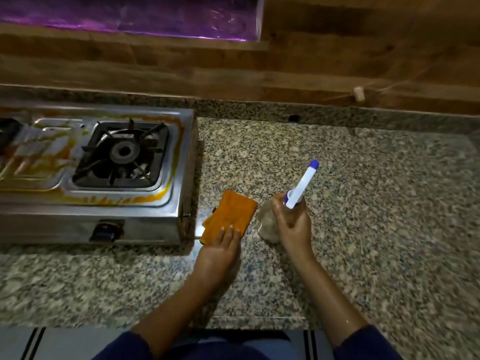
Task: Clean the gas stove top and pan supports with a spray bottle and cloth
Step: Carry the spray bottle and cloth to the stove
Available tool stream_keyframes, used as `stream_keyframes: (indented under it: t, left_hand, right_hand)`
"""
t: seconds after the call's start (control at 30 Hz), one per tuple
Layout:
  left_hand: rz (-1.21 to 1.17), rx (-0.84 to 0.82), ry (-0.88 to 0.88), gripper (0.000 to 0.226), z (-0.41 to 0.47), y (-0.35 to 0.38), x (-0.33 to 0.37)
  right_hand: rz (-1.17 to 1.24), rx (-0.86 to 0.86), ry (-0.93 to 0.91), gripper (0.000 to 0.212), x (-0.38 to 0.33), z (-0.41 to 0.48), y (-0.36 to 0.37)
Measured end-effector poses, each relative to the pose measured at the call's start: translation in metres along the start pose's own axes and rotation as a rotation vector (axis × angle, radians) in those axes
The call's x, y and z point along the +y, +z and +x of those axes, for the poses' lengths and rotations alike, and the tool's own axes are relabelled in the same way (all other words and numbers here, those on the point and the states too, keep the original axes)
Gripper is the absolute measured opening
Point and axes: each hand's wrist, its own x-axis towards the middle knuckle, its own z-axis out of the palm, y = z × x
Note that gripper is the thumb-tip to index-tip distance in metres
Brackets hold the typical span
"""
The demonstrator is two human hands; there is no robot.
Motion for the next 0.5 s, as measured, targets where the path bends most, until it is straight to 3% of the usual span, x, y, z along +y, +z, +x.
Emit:
stream_keyframes:
  t: [0.07, 0.3, 0.4, 0.5]
  left_hand:
    - [-0.068, -0.068, -0.067, 0.057, -0.002, -0.004, 0.007]
    - [-0.207, -0.197, -0.136, 0.078, -0.015, -0.008, 0.011]
    - [-0.301, -0.300, -0.137, 0.082, -0.012, -0.013, 0.007]
    - [-0.369, -0.296, -0.138, 0.075, -0.001, -0.035, -0.002]
  right_hand:
    - [-0.106, 0.002, -0.011, 0.030, 0.010, -0.006, -0.001]
    - [-0.282, -0.044, -0.024, 0.068, 0.031, -0.013, -0.004]
    - [-0.319, -0.094, -0.028, 0.068, 0.026, -0.011, -0.008]
    - [-0.288, -0.101, -0.054, 0.067, 0.023, -0.013, -0.013]
